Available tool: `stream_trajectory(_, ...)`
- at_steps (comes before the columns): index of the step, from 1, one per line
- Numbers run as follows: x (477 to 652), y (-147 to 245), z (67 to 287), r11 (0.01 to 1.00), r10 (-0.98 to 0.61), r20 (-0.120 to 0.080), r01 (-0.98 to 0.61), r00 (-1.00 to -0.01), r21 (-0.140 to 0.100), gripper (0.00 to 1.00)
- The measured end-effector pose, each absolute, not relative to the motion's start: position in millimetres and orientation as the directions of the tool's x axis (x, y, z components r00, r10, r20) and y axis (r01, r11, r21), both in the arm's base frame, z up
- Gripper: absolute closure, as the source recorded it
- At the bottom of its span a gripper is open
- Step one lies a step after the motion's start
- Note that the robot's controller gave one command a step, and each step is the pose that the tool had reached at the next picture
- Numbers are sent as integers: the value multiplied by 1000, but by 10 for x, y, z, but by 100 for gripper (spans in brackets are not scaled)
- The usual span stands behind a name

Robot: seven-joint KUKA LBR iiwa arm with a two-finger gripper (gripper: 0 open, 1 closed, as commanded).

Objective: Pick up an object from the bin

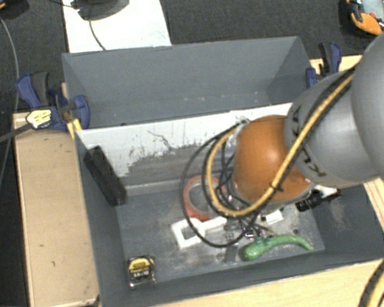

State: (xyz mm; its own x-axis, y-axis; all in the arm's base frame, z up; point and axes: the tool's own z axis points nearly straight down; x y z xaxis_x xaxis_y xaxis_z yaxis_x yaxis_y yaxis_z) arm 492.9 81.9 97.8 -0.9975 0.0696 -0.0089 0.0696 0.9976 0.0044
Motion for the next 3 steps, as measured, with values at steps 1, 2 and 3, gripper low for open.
stream_trajectory(1, 4958, 958, 712, 994, 113, -15, 113, -994, 7, 0)
stream_trajectory(2, 5025, 627, 713, 991, 131, -16, 131, -991, 5, 0)
stream_trajectory(3, 5007, 848, 725, 993, 121, -19, 121, -993, 10, 0)
